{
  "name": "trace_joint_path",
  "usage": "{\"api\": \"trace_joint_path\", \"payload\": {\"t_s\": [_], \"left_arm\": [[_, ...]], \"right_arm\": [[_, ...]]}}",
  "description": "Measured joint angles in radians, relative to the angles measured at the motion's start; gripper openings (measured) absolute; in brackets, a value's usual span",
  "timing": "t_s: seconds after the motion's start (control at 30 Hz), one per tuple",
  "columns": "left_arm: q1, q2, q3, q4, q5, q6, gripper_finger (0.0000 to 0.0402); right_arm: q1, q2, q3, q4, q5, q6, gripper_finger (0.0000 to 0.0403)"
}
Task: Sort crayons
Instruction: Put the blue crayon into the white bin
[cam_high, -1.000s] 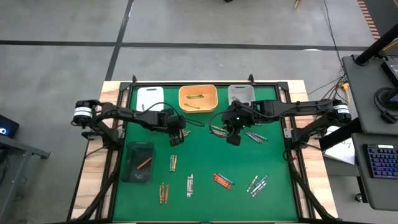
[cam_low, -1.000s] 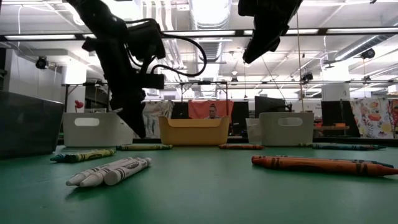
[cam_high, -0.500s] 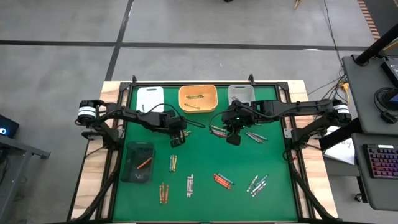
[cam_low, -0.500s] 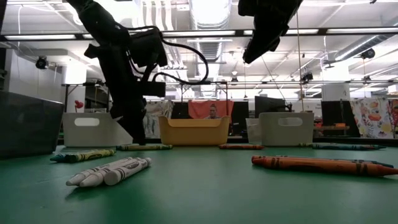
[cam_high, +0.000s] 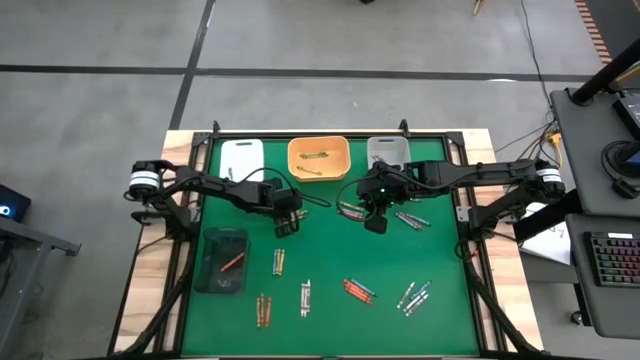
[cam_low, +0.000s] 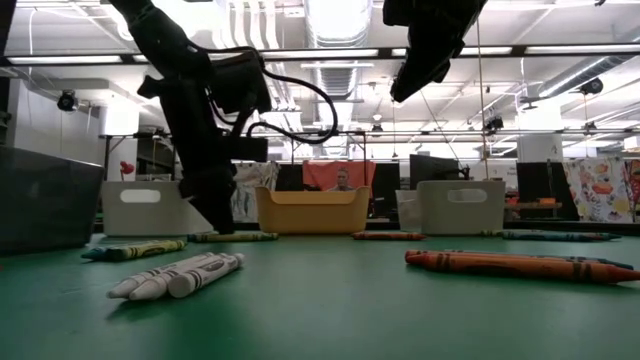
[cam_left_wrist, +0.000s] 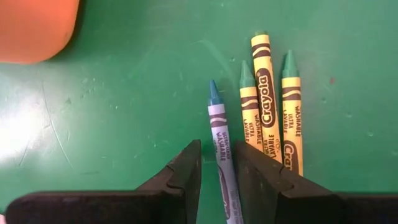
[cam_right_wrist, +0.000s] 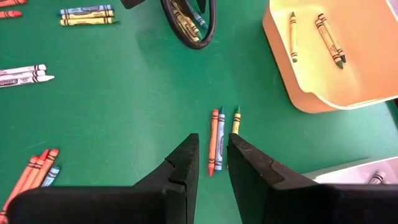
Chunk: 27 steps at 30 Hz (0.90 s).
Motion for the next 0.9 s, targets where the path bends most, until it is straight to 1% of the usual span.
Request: {"api": "trace_joint_path", "payload": {"t_s": [0.2,0.9], "left_arm": [[0.0,0.002,0.0,0.002,0.0,-0.007,0.0076],[0.0,0.005,-0.002,0.0,0.002,-0.028,0.0075]], "right_arm": [[0.0,0.0,0.0,0.0,0.0,0.0,0.0073],[0.0,0.0,0.0,0.0,0.0,0.0,0.0073]]}}
